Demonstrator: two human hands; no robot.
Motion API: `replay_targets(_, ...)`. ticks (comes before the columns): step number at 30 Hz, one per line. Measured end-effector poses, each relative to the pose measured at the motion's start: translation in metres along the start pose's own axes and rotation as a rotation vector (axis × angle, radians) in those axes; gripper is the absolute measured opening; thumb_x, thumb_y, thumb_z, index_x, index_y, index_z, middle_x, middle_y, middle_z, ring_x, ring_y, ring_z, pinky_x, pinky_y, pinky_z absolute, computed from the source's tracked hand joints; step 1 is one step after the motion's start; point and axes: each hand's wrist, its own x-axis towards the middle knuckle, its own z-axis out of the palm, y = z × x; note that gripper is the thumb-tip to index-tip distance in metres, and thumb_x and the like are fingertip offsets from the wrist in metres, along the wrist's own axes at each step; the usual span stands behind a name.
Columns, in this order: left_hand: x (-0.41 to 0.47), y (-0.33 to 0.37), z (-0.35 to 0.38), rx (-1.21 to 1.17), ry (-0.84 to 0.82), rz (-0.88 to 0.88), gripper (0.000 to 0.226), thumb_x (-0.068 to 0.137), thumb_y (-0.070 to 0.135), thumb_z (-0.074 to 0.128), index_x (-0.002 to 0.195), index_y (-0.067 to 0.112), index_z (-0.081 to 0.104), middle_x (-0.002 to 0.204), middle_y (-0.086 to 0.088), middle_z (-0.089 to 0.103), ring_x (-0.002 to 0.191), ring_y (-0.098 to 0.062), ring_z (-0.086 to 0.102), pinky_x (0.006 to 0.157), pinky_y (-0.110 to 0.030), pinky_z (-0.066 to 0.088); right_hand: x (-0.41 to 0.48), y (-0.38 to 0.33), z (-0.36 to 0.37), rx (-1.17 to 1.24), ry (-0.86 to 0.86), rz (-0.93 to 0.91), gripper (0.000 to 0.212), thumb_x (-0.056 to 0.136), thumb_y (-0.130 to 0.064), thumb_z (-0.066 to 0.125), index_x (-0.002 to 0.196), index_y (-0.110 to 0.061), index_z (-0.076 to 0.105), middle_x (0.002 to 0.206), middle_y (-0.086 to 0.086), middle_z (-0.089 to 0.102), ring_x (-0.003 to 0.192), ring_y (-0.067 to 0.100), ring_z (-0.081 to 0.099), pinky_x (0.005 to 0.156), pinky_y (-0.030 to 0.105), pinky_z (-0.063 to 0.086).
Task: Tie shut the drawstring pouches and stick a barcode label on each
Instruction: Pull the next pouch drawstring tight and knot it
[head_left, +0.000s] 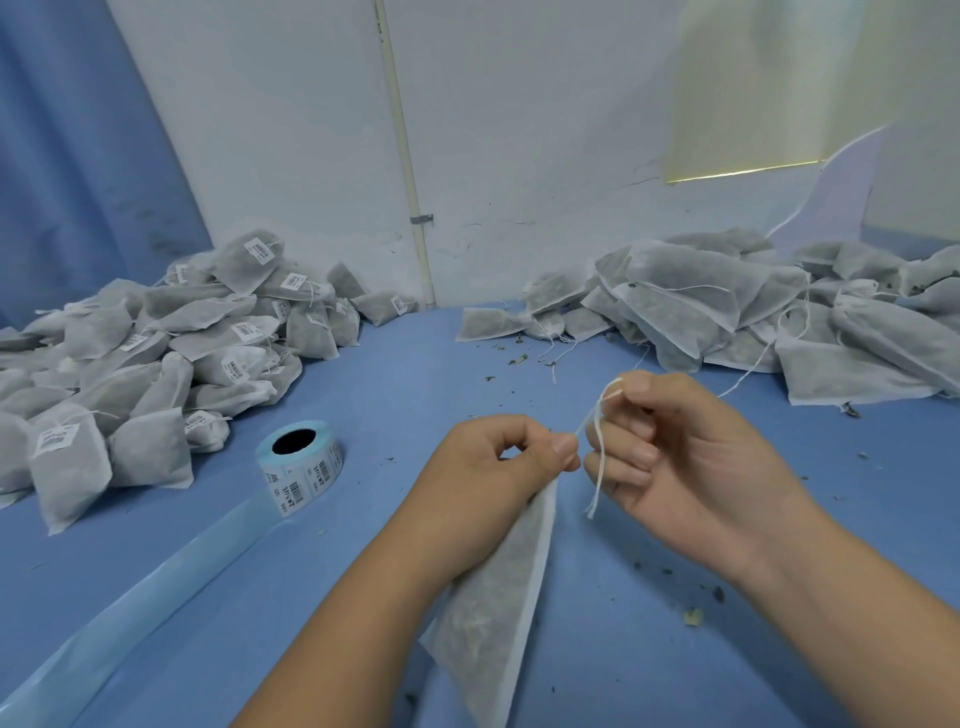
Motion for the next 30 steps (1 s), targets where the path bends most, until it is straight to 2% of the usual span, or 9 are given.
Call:
replay_targets(5, 0.004, -0.007, -0.007, 0.112, 0.138, 0.023, 0.022, 0.087, 0.030, 0.069, 0.066, 0.024, 0.066, 0.044, 0.022, 0.047, 0.037, 0.001, 0.036, 0.040, -0.008, 0.027, 0.001, -0.009, -0.004, -0.028, -0.005, 0.242, 0.009, 0.064, -0.013, 0.050, 0.055, -0.012, 0.049, 0.053, -0.004, 0.020, 0.042, 0.010, 0.013, 0.037, 0.021, 0.017)
replay_targets(9, 0.003, -0.009, -0.002, 0.163, 0.136, 0.064, 0.019, 0.087, 0.027, 0.069, 0.070, 0.017, 0.065, 0.044, 0.027, 0.048, 0.042, 0.006, 0.042, 0.045, -0.008, 0.031, 0.001, -0.004, -0.005, 0.000, 0.041, 0.139, 0.015, 0.069, -0.013, 0.054, 0.056, -0.013, 0.047, 0.057, -0.005, 0.012, 0.038, 0.008, 0.014, 0.037, 0.020, 0.015)
replay_targets(13, 0.001, -0.007, 0.005, 0.166, 0.071, 0.089, 0.020, 0.088, 0.026, 0.067, 0.071, 0.016, 0.063, 0.042, 0.026, 0.046, 0.041, 0.006, 0.042, 0.045, -0.008, 0.032, 0.000, 0.003, 0.001, 0.079, 0.010, 0.073, 0.018, 0.070, -0.015, 0.058, 0.052, -0.014, 0.055, 0.053, -0.005, 0.013, 0.042, 0.010, 0.010, 0.039, 0.019, 0.014)
replay_targets(18, 0.006, -0.010, -0.007, 0.182, 0.201, 0.104, 0.020, 0.085, 0.025, 0.071, 0.068, 0.017, 0.065, 0.047, 0.021, 0.048, 0.044, 0.006, 0.041, 0.047, -0.008, 0.031, 0.001, -0.006, -0.005, 0.005, -0.043, 0.265, 0.012, 0.069, -0.016, 0.049, 0.058, -0.013, 0.053, 0.053, -0.006, 0.017, 0.041, 0.010, 0.012, 0.036, 0.020, 0.017)
replay_targets(21, 0.007, -0.016, -0.008, 0.195, 0.231, 0.098, 0.024, 0.083, 0.028, 0.073, 0.061, 0.027, 0.063, 0.052, 0.021, 0.050, 0.050, 0.005, 0.043, 0.051, -0.009, 0.032, 0.001, -0.011, -0.010, -0.060, -0.019, 0.331, 0.009, 0.066, -0.016, 0.050, 0.058, -0.012, 0.052, 0.055, -0.005, 0.017, 0.042, 0.010, 0.014, 0.037, 0.022, 0.017)
replay_targets(23, 0.006, -0.019, -0.007, 0.184, 0.158, 0.037, 0.027, 0.082, 0.036, 0.072, 0.058, 0.030, 0.062, 0.049, 0.025, 0.048, 0.047, 0.005, 0.042, 0.049, -0.008, 0.032, 0.002, -0.012, -0.011, -0.082, 0.005, 0.297, 0.010, 0.068, -0.017, 0.053, 0.059, -0.013, 0.052, 0.058, -0.005, 0.017, 0.042, 0.010, 0.017, 0.038, 0.021, 0.018)
replay_targets(26, 0.006, -0.024, -0.015, 0.197, -0.046, -0.086, 0.032, 0.082, 0.054, 0.066, 0.071, 0.024, 0.066, 0.056, 0.020, 0.047, 0.050, 0.002, 0.041, 0.048, -0.006, 0.032, 0.005, -0.013, -0.014, -0.098, 0.097, 0.211, 0.015, 0.071, -0.015, 0.057, 0.060, -0.016, 0.046, 0.058, -0.005, 0.019, 0.041, 0.009, 0.022, 0.039, 0.020, 0.020)
replay_targets(28, 0.004, -0.027, -0.022, 0.184, -0.218, -0.186, 0.043, 0.081, 0.063, 0.061, 0.069, 0.022, 0.062, 0.060, 0.017, 0.052, 0.053, -0.001, 0.049, 0.053, -0.010, 0.039, 0.008, -0.014, -0.020, -0.118, 0.213, 0.136, 0.023, 0.075, -0.012, 0.057, 0.060, -0.018, 0.041, 0.057, -0.004, 0.021, 0.041, 0.010, 0.023, 0.038, 0.020, 0.020)
replay_targets(30, 0.002, -0.027, -0.025, 0.088, -0.342, -0.263, 0.038, 0.076, 0.064, 0.060, 0.066, 0.028, 0.063, 0.063, 0.016, 0.061, 0.057, -0.003, 0.057, 0.057, -0.014, 0.044, 0.011, -0.015, -0.027, -0.135, 0.331, 0.053, 0.028, 0.081, -0.011, 0.057, 0.059, -0.018, 0.041, 0.057, -0.004, 0.023, 0.041, 0.010, 0.024, 0.037, 0.020, 0.021)
